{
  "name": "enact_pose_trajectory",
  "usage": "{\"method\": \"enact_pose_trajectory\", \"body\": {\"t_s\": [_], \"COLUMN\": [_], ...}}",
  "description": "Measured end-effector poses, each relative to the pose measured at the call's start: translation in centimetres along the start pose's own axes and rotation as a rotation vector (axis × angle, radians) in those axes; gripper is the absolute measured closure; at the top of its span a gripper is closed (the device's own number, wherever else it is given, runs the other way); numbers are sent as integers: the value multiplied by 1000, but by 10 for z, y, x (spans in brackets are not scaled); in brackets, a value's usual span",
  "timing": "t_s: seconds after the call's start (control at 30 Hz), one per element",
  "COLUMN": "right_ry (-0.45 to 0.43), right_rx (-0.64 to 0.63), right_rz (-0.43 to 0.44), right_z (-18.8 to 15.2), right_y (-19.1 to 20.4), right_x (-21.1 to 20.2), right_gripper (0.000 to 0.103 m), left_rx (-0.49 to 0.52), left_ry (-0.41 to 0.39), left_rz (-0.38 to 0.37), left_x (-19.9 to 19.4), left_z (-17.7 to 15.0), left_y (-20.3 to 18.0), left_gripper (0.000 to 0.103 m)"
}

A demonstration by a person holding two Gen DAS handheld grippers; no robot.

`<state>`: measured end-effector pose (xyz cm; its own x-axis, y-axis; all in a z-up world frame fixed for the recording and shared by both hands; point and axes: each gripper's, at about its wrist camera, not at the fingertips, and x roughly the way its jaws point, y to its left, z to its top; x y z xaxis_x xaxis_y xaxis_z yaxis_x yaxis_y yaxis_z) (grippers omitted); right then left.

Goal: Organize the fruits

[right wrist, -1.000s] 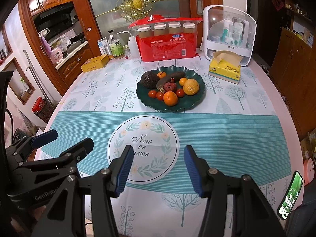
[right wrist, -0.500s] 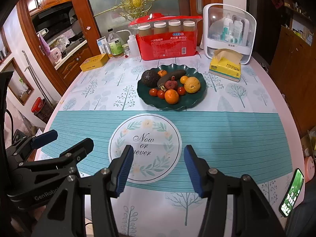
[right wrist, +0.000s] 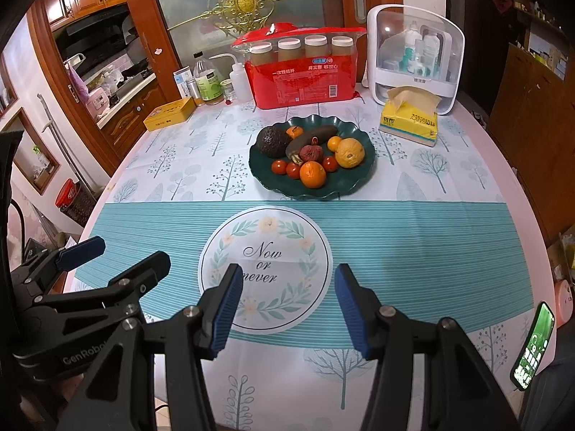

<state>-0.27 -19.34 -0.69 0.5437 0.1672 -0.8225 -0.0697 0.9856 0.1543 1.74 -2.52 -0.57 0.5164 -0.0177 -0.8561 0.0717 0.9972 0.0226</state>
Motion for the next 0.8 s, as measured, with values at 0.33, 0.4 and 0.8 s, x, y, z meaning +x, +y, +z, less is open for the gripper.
{"method": "enact_pose_trajectory", "body": {"t_s": [0.33, 0.4, 0.8], "right_ry": [7, 9, 14], "right_rx": [7, 11, 14], "right_rz": [1, 1, 0], "right_z": [-4, -8, -9], "right_y": [0, 1, 1], "right_x": [2, 3, 4], "right_gripper": [49, 49, 49], "left_rx": [13, 16, 22], "left_ry": [7, 8, 16], "left_rz": [-8, -10, -16], "left_x": [4, 4, 6], "left_z": [-3, -2, -2], "left_y": [5, 5, 9], "left_gripper": [13, 13, 13]}}
